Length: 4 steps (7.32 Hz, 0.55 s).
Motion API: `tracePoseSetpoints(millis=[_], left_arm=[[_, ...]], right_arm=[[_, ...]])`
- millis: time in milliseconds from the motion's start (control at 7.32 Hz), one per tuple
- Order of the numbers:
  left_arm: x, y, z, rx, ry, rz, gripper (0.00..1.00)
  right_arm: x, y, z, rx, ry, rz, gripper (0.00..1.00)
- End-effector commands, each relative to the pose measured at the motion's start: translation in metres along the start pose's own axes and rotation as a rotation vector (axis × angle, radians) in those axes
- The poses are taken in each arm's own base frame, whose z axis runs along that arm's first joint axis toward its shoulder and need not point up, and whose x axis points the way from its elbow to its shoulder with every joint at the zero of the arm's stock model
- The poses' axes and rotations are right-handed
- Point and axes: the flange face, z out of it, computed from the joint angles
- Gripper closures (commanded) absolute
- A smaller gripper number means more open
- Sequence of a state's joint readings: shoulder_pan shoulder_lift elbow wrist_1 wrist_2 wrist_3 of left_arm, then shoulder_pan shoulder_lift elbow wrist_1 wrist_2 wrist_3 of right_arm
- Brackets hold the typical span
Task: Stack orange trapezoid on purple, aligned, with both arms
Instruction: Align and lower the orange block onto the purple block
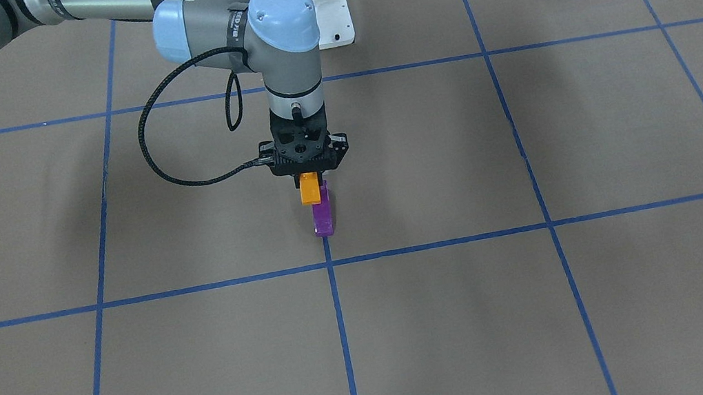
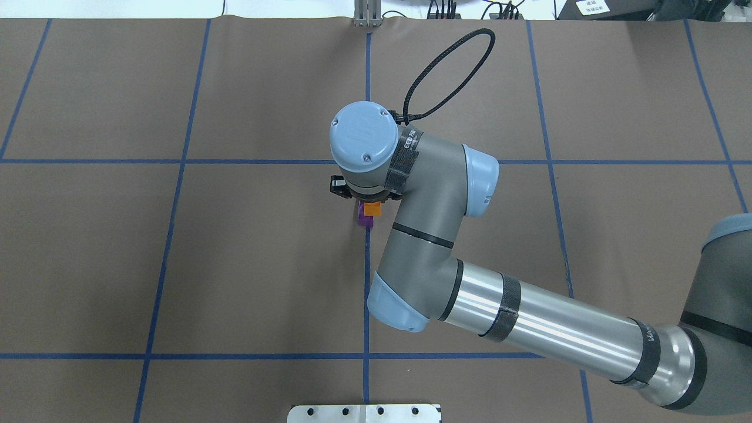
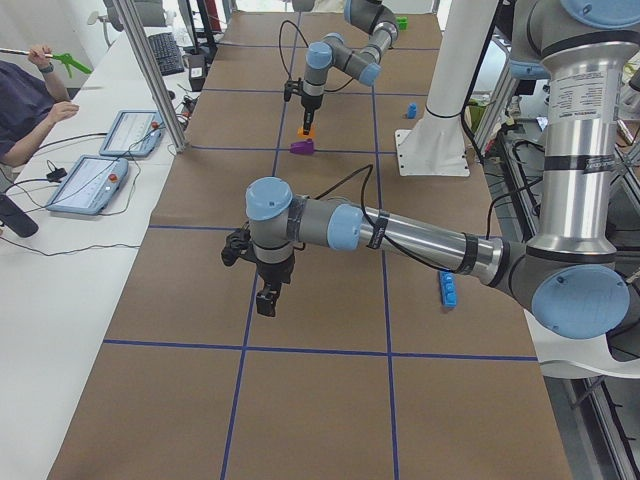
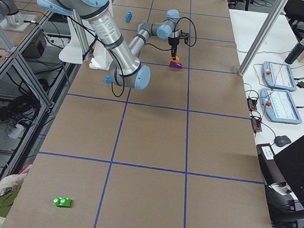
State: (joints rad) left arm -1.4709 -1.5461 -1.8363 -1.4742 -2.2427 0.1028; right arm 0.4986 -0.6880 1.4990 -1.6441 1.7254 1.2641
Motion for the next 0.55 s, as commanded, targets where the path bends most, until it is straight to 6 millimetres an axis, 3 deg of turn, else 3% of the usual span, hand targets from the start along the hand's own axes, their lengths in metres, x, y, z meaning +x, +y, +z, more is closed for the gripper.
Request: tracePoseSetpoints(millis=[0, 137, 410], left_arm=[[-0.001, 0.0, 0.001, -0.001, 0.0, -0.001, 0.0], [0.0, 0.0, 0.001, -0.002, 0.0, 0.0, 0.0], [0.0, 0.0, 0.001, -0.002, 0.0, 0.0, 0.0]], right_arm=[[-0.002, 0.002, 0.002, 0.008, 0.005, -0.004, 1.0], [-0.002, 0.004, 0.004, 0.012, 0.0, -0.008, 1.0], [-0.008, 0.002, 0.026, 0.02, -0.029, -0.009, 1.0]])
